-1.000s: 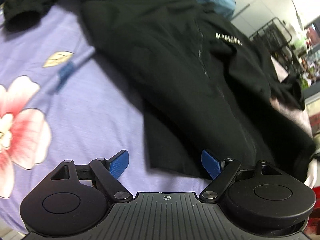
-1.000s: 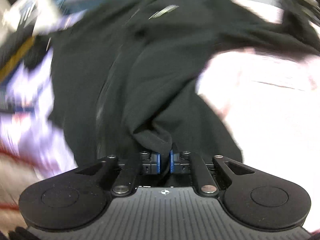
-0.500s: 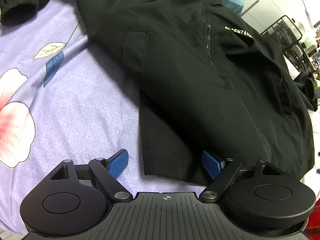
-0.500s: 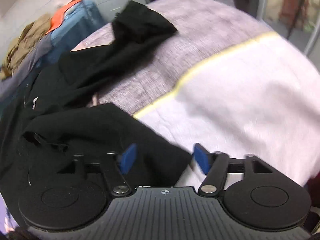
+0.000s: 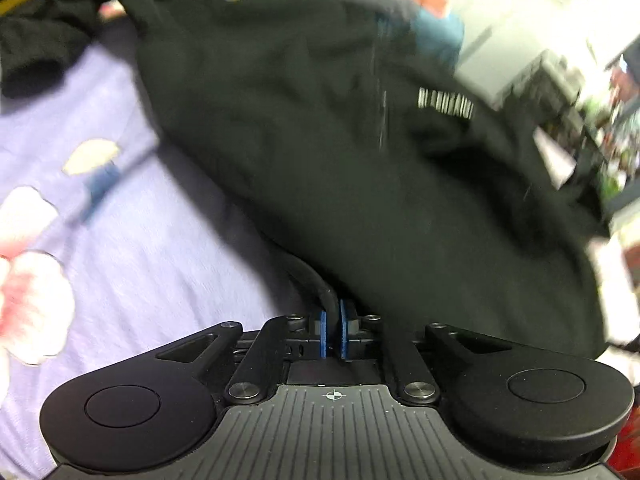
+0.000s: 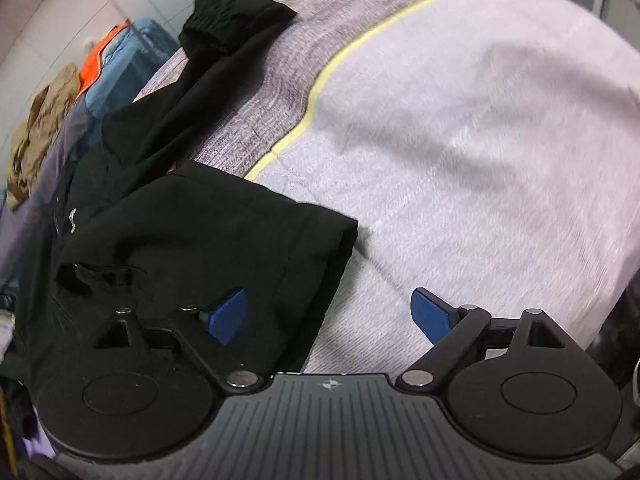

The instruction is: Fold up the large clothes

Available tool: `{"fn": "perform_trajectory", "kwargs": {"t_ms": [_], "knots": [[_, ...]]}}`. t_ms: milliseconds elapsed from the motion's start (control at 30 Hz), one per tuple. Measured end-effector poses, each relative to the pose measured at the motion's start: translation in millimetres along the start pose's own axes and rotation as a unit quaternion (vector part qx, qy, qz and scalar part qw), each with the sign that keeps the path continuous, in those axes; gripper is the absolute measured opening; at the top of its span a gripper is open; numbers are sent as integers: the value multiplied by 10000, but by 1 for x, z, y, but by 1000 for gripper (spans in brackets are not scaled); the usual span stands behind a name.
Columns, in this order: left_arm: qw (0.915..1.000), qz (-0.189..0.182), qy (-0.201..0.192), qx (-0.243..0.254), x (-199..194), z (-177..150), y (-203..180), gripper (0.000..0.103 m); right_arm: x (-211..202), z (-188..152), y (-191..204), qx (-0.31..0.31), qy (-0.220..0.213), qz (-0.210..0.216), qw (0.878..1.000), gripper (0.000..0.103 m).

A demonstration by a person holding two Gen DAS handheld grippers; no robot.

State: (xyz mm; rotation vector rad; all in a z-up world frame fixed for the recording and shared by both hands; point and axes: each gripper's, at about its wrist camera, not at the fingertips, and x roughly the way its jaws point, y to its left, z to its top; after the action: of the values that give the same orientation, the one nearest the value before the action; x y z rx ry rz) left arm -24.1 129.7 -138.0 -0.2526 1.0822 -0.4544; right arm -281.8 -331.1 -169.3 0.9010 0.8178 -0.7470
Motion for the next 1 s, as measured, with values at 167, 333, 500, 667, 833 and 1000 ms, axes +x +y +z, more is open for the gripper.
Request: {"fn": "perform_trajectory", "kwargs": {"t_ms": [167, 333, 500, 667, 833, 1000], "knots": [[9974, -20, -613, -370, -80, -2, 23, 46, -1, -2, 1, 53, -53, -6, 10000, 91], [9921, 644, -557, -919, -126, -49, 74, 43, 7, 3, 9, -61, 93, 32, 9999, 93], [9847, 769, -151, -1558, -118, -90, 110, 44, 20, 3, 16, -232, 330, -20, 9992, 97], [9794, 802, -286, -1831, -108, -84, 122, 103, 23, 6, 24, -814, 403, -176, 9957, 98], [9871, 779, 8, -1397, -76, -59, 124, 103, 26, 9, 35, -1628, 474, -101, 9855, 99], [9906, 882, 434, -954, -53, -54, 105, 103, 35, 3, 46, -2118, 527, 0, 9759, 85]]}}
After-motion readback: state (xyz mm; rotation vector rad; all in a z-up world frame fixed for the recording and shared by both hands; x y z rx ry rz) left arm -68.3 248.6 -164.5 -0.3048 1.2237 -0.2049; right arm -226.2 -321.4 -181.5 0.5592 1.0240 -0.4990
